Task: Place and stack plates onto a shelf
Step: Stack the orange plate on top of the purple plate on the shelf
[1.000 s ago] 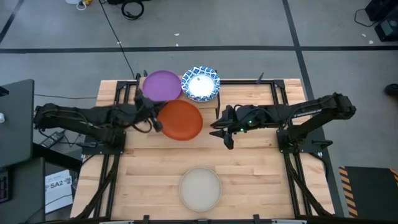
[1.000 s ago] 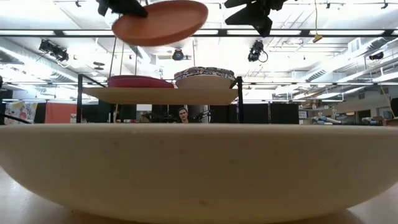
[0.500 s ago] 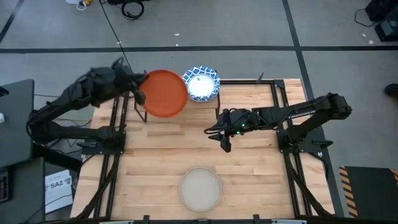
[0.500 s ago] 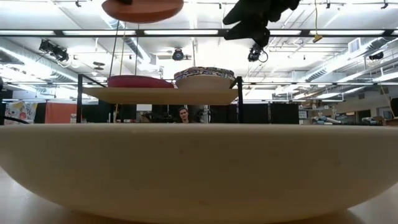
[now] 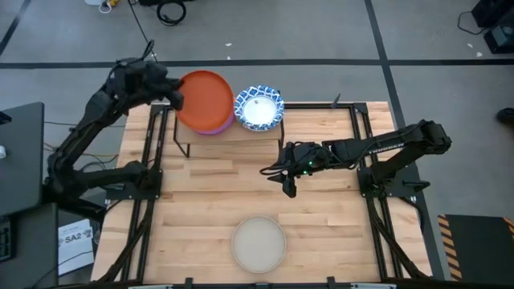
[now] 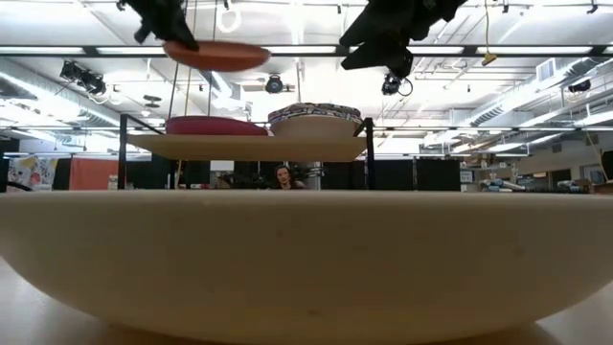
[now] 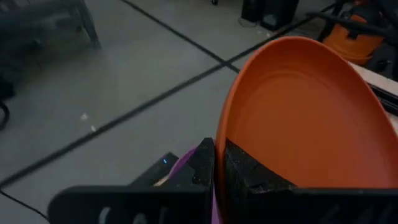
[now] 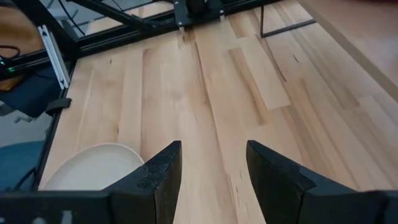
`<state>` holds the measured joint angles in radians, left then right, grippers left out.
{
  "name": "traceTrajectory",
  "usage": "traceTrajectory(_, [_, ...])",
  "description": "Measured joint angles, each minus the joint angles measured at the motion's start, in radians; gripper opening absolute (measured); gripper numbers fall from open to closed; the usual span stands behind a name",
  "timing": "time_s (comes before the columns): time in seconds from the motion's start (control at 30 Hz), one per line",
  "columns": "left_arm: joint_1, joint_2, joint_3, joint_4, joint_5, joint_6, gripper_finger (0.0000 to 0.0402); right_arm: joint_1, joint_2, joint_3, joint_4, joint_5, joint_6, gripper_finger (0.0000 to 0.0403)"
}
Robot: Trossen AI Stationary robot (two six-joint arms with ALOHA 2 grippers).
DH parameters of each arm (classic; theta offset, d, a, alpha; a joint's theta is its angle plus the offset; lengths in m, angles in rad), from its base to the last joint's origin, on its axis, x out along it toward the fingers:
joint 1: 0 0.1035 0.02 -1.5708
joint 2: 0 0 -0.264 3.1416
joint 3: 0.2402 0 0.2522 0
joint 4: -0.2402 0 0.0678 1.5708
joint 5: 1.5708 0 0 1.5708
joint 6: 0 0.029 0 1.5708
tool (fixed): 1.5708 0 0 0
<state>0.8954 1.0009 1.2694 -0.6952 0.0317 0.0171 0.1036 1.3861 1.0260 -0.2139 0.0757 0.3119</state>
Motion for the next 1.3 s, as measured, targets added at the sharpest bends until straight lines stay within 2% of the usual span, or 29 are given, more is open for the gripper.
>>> traceTrajectory(0.37, [0.172, 0.197, 0.0, -0.014, 0.193, -0.005, 0.0018, 0.0, 0.002, 0.0, 0.002, 0.0, 0.0, 0.0186])
traceTrajectory(0.67, [0.219, 0.269, 0.0, -0.085, 0.199, -0.005, 0.0018, 0.0, 0.002, 0.0, 0.001, 0.0, 0.0, 0.0187])
traceTrajectory(1.3, [0.216, 0.271, 0.0, -0.134, 0.184, -0.111, 0.0018, 0.0, 0.002, 0.0, 0.002, 0.0, 0.0, 0.0187])
